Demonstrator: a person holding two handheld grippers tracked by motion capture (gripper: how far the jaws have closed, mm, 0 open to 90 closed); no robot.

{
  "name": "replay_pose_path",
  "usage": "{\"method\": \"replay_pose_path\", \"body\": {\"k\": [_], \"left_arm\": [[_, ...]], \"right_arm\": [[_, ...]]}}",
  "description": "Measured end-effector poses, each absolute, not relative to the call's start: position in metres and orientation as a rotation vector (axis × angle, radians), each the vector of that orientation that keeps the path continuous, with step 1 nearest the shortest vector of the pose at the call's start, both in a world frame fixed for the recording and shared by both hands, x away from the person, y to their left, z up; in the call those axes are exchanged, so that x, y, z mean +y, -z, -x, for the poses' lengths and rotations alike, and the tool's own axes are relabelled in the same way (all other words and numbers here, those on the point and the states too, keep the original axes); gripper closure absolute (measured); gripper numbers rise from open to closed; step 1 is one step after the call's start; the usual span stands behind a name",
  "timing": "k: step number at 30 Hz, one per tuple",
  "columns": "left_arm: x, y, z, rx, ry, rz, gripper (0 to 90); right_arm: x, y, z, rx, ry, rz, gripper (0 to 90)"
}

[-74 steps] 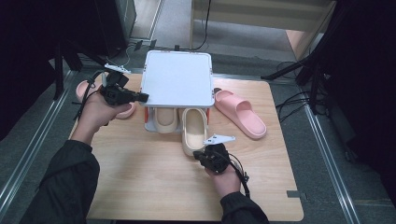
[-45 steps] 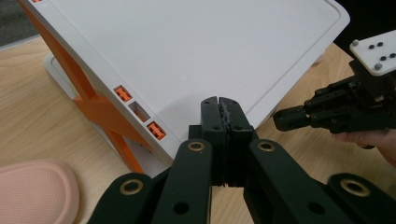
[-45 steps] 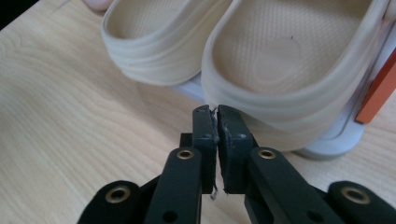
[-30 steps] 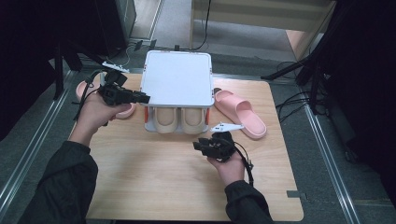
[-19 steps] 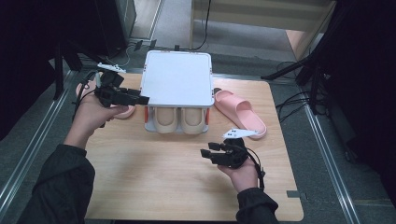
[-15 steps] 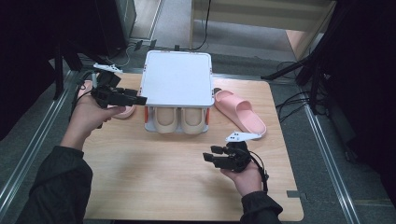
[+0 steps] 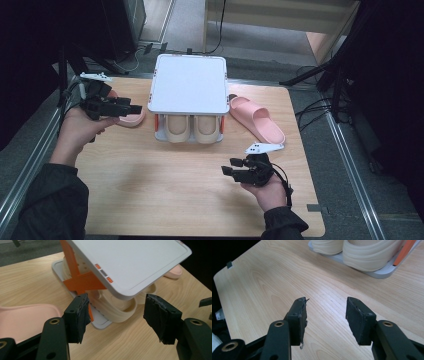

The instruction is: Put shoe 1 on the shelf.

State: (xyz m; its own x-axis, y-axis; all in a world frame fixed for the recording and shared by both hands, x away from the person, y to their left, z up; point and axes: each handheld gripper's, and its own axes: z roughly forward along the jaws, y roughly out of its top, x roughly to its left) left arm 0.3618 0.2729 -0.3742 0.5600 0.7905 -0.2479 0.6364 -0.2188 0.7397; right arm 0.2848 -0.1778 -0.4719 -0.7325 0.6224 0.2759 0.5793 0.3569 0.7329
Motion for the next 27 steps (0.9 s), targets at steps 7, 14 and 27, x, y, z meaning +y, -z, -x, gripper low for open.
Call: {"method": "replay_pose_path", "body": {"k": [7,14,27], "left_arm": [[0.288,0.383,-0.361,1.198,-0.253,-1.909,36.2],[0.302,0.398,-0.366,1.253,-0.262,-1.9,36.1],[0.325,0.426,-0.382,1.329,-0.259,-1.878,37.9]], "right_arm": [[-0.176,0.473,-0.292,2.548,-1.351,-1.119,51.8],[-0.172,0.474,-0.294,2.56,-1.346,-1.115,51.4],[-0.175,0.478,-0.294,2.551,-1.321,-1.139,51.0]]}}
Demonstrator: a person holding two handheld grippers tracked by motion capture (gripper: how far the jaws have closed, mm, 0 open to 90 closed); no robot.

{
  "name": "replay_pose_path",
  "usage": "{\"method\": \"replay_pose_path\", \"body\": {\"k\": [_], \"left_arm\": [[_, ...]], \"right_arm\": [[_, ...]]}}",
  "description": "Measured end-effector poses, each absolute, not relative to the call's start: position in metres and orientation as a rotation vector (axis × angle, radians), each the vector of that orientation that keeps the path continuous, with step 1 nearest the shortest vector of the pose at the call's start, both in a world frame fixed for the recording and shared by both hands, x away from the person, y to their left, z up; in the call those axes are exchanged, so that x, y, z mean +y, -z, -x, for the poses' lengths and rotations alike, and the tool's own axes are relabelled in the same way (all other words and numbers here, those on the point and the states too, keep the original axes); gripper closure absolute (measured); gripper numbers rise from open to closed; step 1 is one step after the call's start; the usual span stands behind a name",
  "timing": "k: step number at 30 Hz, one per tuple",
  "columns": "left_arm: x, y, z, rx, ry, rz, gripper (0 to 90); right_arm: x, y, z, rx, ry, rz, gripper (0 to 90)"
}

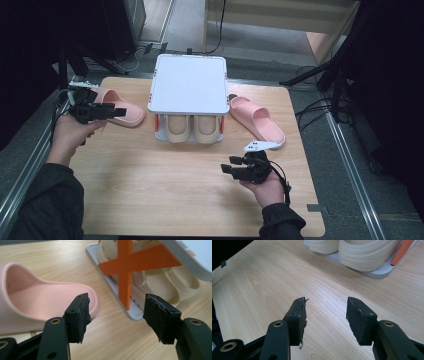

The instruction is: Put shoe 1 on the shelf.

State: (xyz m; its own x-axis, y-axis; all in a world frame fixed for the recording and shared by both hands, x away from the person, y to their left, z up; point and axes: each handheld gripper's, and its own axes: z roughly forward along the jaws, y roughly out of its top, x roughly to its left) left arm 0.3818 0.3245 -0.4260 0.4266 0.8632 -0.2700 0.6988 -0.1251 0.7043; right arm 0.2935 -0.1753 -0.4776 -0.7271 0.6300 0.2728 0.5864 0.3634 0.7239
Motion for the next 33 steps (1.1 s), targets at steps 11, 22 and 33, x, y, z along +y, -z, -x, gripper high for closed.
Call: {"method": "replay_pose_path", "body": {"k": [11,22,33], "left_arm": [[0.34,0.448,-0.399,1.38,-0.316,-1.859,81.1],[0.358,0.476,-0.421,1.478,-0.312,-1.815,89.3],[0.364,0.498,-0.438,1.563,-0.309,-1.806,87.4]], "right_arm": [[-0.173,0.484,-0.284,2.573,-1.289,-1.143,50.9],[-0.184,0.486,-0.277,2.543,-1.274,-1.203,50.8],[-0.189,0.489,-0.272,2.53,-1.256,-1.233,50.3]]}}
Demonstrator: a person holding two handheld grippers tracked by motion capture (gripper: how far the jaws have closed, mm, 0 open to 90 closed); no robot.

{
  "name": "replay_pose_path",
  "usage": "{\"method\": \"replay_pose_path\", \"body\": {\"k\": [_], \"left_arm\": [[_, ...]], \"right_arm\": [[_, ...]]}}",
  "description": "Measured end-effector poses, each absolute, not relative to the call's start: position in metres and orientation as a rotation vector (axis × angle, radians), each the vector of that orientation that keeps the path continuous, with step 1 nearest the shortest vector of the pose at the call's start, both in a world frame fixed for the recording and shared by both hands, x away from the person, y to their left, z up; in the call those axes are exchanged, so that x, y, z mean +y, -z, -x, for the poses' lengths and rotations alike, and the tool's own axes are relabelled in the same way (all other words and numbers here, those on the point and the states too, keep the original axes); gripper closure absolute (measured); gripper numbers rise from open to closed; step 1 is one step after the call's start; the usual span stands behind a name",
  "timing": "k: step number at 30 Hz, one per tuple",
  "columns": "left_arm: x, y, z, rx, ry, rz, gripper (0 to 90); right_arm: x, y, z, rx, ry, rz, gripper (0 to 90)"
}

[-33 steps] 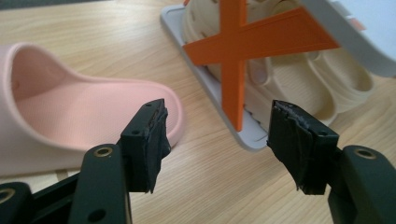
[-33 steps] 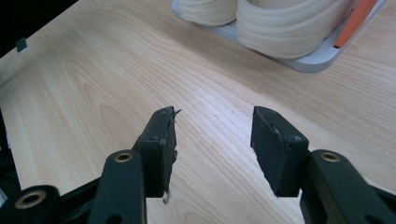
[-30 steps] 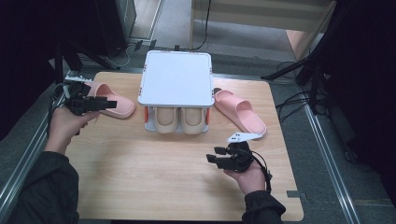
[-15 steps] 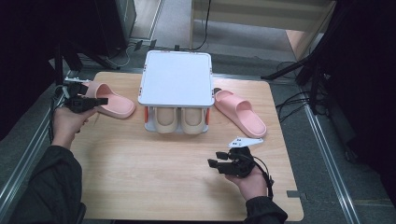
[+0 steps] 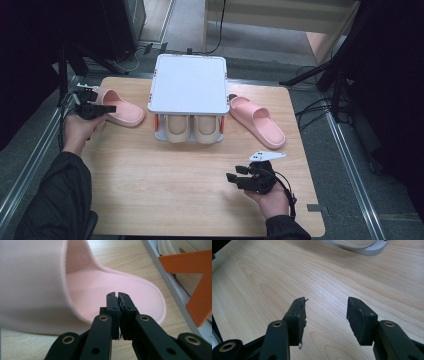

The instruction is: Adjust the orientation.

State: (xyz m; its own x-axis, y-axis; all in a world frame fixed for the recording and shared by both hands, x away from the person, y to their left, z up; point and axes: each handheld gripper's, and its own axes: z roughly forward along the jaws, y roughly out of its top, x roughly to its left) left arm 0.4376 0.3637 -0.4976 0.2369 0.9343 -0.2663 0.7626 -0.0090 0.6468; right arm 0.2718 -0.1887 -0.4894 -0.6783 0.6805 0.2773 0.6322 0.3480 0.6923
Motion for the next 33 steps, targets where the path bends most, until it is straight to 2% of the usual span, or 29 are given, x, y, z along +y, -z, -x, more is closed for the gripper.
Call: {"method": "replay_pose_path", "body": {"k": [4,17,27,33], "left_arm": [[0.369,0.508,-0.439,1.591,-0.293,-1.811,87.3],[0.383,0.508,-0.424,1.606,-0.311,-1.822,86.2],[0.408,0.509,-0.403,1.654,-0.297,-1.756,85.5],[0.409,0.495,-0.395,1.631,-0.279,-1.694,70.4]], "right_arm": [[-0.187,0.49,-0.273,2.536,-1.252,-1.234,50.2],[-0.182,0.49,-0.277,2.555,-1.257,-1.212,49.9],[-0.168,0.492,-0.284,2.602,-1.254,-1.161,49.6],[-0.163,0.491,-0.288,2.619,-1.259,-1.139,49.5]]}}
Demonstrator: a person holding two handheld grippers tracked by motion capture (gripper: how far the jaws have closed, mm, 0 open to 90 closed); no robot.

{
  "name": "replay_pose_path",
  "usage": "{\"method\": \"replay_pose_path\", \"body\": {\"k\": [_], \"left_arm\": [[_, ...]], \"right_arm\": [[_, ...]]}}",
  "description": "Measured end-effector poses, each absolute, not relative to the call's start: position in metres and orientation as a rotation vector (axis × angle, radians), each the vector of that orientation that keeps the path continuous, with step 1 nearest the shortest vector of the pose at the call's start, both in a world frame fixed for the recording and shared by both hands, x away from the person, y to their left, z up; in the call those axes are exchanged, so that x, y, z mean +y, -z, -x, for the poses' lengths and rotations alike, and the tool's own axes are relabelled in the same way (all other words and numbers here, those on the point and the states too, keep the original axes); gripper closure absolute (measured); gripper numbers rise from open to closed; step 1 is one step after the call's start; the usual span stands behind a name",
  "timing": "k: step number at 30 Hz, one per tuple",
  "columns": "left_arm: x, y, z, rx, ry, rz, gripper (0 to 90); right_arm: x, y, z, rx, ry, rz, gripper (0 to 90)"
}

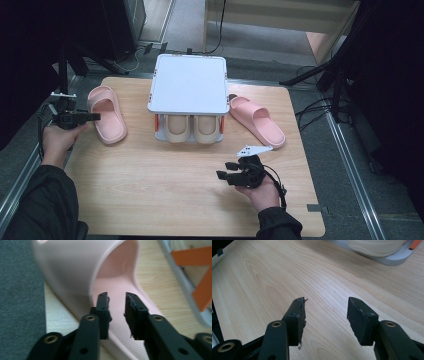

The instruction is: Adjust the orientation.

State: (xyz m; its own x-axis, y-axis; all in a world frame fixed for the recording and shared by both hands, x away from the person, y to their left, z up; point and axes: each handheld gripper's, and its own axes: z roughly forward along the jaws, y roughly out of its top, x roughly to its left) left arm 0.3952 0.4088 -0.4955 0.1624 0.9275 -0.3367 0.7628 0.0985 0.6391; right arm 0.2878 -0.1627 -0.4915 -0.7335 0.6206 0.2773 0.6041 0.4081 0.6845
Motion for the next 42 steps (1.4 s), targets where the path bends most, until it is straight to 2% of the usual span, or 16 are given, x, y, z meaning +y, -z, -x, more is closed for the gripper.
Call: {"method": "replay_pose_path", "body": {"k": [4,8,14,24,29,34,42], "left_arm": [[0.412,0.49,-0.392,1.658,-0.34,-1.702,55.9],[0.421,0.495,-0.395,1.711,-0.316,-1.67,50.5],[0.425,0.504,-0.406,1.752,-0.316,-1.653,46.0],[0.421,0.514,-0.426,1.779,-0.354,-1.634,45.7],[0.418,0.513,-0.43,1.785,-0.414,-1.676,55.4],[0.412,0.508,-0.43,1.781,-0.493,-1.717,80.1],[0.424,0.502,-0.424,1.785,-0.388,-1.674,84.1]], "right_arm": [[-0.16,0.492,-0.289,2.624,-1.262,-1.131,49.4],[-0.162,0.492,-0.288,2.621,-1.254,-1.138,49.4],[-0.168,0.493,-0.284,2.601,-1.246,-1.176,49.1],[-0.184,0.493,-0.274,2.548,-1.231,-1.25,49.0],[-0.19,0.494,-0.271,2.53,-1.228,-1.266,48.9],[-0.193,0.494,-0.27,2.518,-1.227,-1.273,48.8],[-0.192,0.49,-0.27,2.508,-1.23,-1.254,48.8]]}}
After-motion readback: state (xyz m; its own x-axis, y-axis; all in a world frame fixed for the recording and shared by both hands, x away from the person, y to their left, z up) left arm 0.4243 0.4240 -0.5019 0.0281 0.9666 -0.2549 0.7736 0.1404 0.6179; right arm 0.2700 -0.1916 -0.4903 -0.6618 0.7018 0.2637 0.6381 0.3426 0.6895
